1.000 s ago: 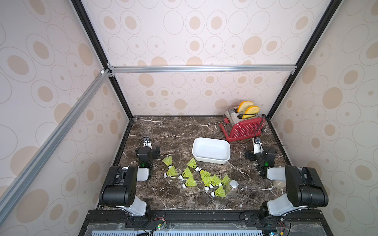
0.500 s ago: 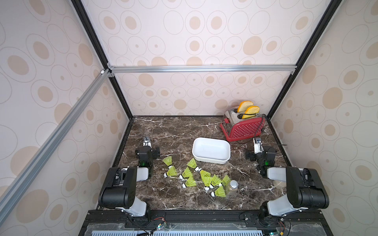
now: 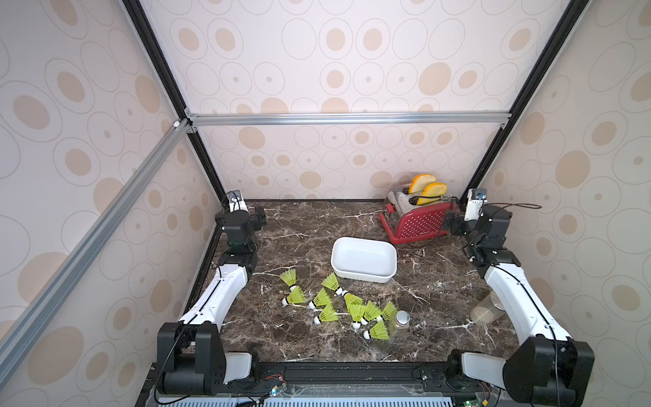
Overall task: Put the shuttlecocks into the storage box
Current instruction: Pick up the shuttlecock at the center of the board.
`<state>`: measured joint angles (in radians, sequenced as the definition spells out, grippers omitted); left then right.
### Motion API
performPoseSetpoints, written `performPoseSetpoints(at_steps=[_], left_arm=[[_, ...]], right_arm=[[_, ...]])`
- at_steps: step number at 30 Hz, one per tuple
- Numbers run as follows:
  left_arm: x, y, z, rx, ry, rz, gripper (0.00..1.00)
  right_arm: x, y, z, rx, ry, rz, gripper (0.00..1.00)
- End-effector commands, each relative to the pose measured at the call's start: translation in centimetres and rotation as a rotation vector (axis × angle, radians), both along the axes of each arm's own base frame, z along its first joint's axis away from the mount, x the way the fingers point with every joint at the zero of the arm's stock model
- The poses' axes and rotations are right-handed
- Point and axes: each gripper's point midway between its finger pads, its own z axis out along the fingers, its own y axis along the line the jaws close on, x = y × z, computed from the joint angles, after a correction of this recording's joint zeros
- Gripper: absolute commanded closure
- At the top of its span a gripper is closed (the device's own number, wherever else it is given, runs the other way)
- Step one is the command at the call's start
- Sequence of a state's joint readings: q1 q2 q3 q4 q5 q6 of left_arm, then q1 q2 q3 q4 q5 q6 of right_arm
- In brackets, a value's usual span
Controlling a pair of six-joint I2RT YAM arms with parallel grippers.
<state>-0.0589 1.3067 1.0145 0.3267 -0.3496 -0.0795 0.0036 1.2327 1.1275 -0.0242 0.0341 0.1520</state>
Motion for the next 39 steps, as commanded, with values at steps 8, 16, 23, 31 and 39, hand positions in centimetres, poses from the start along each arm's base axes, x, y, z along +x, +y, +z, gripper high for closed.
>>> performPoseSetpoints(at_steps=[8,16,23,31,39], left_arm=[[0.7,-1.3,4.8,-0.921,-0.071,-0.128,0.01],[-1.2,-3.8,1.5,-0.983,0.154,-0.05,0.01],[-4.0,-8.3,-1.7,-0.972,0.341,-0.067,0.01],[-10.9,-13.1,-5.1,-0.906,0.623,-0.235,0.01],[-19.1,-17.6,-7.1,-0.846,0.747,-0.602,0.07]], right_arm=[[-0.9,5.2,5.4,0.693,0.156,0.173,0.0],[-5.4,6.2,2.0,0.482,0.456,0.051,0.0],[-9.4,8.9,-1.0,0.339,0.638,0.072,0.0],[-16.0,11.0,-6.3,0.226,0.918,0.163,0.04],[-23.8,12.7,-12.6,0.129,1.191,0.304,0.22]])
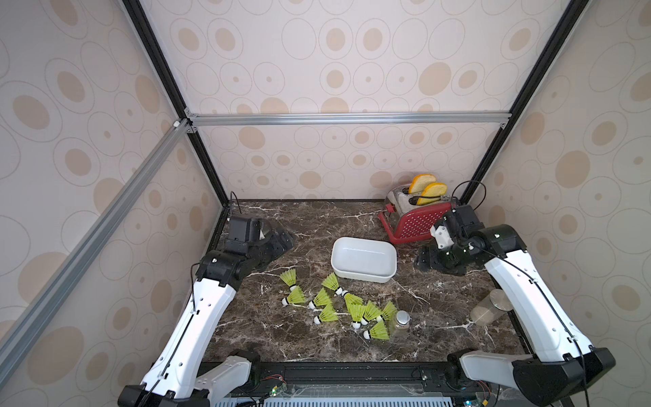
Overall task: Put the shuttlecocks into the storage box
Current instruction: Pick up the shuttlecock at the center of the board.
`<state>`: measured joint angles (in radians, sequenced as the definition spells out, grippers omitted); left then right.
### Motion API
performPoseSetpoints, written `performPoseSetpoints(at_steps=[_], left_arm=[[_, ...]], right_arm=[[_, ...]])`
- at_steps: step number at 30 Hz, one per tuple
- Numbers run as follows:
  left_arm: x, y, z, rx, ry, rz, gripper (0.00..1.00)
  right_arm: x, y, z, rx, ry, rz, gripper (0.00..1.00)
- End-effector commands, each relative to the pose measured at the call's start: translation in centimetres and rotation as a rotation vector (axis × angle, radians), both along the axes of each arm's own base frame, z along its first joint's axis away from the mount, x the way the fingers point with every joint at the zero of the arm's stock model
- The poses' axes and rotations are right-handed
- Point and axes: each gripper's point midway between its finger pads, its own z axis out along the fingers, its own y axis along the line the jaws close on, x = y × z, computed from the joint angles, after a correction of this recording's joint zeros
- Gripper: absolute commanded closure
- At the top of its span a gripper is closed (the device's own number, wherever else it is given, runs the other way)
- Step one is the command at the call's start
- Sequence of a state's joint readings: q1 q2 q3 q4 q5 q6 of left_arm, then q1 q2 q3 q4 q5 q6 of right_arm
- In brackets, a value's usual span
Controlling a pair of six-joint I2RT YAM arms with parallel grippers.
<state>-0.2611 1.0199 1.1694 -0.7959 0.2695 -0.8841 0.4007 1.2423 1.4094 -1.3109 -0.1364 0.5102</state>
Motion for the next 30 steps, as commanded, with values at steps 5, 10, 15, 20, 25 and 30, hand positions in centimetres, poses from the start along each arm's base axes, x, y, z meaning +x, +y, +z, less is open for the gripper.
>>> performPoseSetpoints(at_steps=[5,10,15,20,25,30], left_arm=[[-8.1,-5.4,-1.1,-0.052,-0.043,-0.397,0.1],[-10.6,-6.9,-2.0,-0.072,-0.051,-0.536,0.11],[-10.7,-8.2,-2.1,-0.105,-0.064,-0.606,0.12],[-10.2,-8.5,-2.6,-0.102,-0.066,-0.618,0.11],[-10.0,-8.6,-2.6,-0.097,-0.065,-0.621,0.11],[-9.9,-8.8,-2.7,-0.098,-0.065,-0.626,0.11]], right_arm=[[-6.3,3.0,-5.7,0.04,0.249,0.166,0.28],[-6.1,5.8,-8.3,0.197,0.267,0.167,0.33],[-4.6,6.1,-9.7,0.184,0.26,0.157,0.37],[-2.8,5.9,-11.2,0.153,0.289,0.161,0.46],[-1.6,4.9,-12.6,0.15,0.311,0.141,0.49],[-1.9,5.3,-14.0,0.167,0.361,0.167,0.5]])
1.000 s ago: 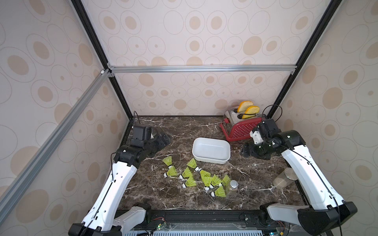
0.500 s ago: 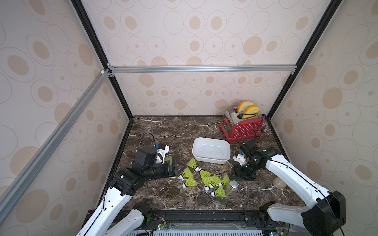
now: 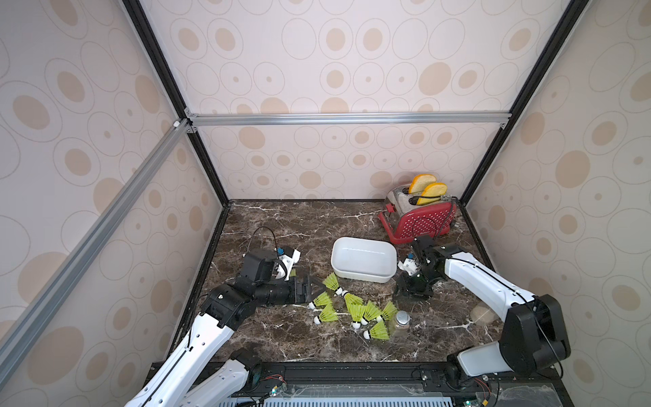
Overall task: Put the shuttlecocks into the storage box
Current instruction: Pick up the shuttlecock at the center of the board.
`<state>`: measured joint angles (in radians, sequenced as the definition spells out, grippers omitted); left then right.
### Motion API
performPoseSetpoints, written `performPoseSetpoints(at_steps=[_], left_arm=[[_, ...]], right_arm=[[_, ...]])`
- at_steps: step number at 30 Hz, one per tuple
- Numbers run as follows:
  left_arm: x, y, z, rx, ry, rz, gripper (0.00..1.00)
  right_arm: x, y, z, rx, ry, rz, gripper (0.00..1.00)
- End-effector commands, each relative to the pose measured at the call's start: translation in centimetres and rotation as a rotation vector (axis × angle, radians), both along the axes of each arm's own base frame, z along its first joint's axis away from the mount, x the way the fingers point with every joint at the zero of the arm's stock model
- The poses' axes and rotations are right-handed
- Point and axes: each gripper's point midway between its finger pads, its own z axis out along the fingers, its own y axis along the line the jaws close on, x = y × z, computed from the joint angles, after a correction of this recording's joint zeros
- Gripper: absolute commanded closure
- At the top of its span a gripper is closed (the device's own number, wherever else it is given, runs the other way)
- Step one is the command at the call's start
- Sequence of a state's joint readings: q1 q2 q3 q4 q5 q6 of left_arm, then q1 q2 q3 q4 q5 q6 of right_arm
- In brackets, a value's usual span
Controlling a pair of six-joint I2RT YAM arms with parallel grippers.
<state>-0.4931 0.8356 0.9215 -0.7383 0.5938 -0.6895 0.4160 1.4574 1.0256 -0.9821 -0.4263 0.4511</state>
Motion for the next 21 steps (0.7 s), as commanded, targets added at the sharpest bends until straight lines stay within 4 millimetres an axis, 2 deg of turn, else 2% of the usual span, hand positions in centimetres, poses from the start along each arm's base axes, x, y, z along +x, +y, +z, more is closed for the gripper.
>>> performPoseSetpoints(at_steps=[1,8,14,18,21], left_arm=[[0.2,-0.5,0.5,-0.011,-0.039,-0.029,0.11],[0.6,-0.9,0.7,-0.034,-0.049,-0.031,0.11],[0.4,-1.6,0.9,-0.095,-0.062,-0.062,0.11],[-0.4,-1.2,-1.0,-0.056,-0.027,-0.076,0.11],[-1.0,0.5,-3.3,0.071,0.008,-0.051,0.12]], right_arm=[[-0.4,0.4,-0.8,0.025,0.025,0.039,0.5],[-0.4,0.8,-2.4,0.031,0.069,0.056,0.52],[-0.5,1.1,-3.1,0.045,0.084,0.059,0.56],[-0.7,1.3,-3.5,0.058,0.098,0.057,0.57],[-0.8,1.2,-3.9,0.051,0.104,0.054,0.57]])
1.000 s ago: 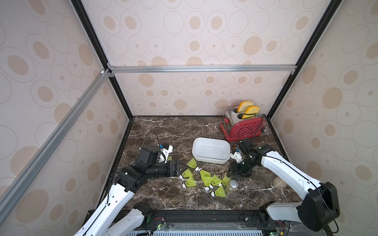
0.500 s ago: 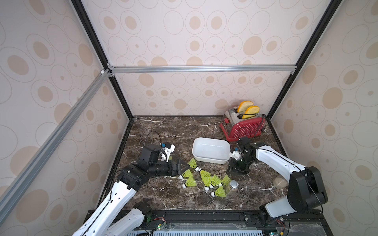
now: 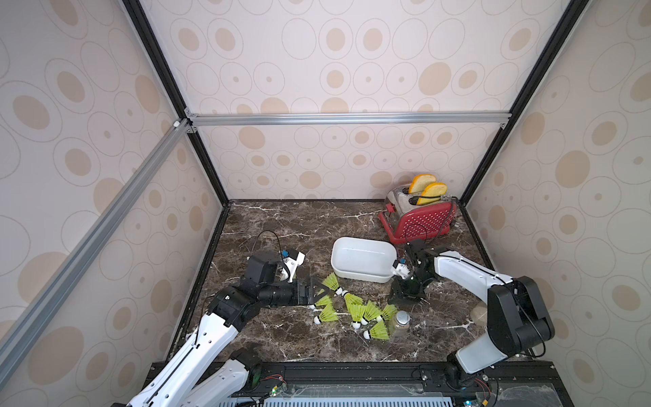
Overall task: Put the shuttlecocks into the storage box
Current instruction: Pick up the shuttlecock at the center of the board.
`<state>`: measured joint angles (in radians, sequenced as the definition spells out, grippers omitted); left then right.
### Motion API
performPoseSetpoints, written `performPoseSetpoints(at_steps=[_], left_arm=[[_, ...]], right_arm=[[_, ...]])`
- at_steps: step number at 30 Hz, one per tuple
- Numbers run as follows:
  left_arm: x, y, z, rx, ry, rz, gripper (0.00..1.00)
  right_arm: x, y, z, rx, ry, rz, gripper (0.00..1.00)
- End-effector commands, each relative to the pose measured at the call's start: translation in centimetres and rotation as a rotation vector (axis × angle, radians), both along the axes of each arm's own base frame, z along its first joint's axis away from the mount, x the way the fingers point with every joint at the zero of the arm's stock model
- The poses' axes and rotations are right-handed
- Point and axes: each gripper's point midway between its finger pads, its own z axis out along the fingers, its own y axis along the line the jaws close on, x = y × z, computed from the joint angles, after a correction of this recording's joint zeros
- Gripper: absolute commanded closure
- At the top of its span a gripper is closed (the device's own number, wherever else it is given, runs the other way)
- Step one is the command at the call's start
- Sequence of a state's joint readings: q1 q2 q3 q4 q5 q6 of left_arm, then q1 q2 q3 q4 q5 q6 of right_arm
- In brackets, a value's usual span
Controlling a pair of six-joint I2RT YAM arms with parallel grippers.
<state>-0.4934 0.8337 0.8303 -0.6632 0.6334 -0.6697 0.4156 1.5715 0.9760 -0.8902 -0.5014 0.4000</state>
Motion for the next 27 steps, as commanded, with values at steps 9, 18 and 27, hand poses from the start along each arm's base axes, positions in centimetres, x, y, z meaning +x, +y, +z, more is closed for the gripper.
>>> performPoseSetpoints(at_steps=[9,18,27], left_arm=[[-0.2,2.1,-2.8,0.157,0.012,0.032,0.11],[-0.7,-1.9,-2.0,-0.034,0.039,-0.098,0.12],[-0.8,-3.1,-6.4,0.064,0.129,-0.141,0.14]], right_arm=[[-0.5,0.2,-1.2,0.0,0.042,0.005,0.65],[-0.2,0.5,-1.6,0.007,0.034,0.002,0.78],[0.0,0.1,-2.2,-0.018,0.026,-0.013,1.0]])
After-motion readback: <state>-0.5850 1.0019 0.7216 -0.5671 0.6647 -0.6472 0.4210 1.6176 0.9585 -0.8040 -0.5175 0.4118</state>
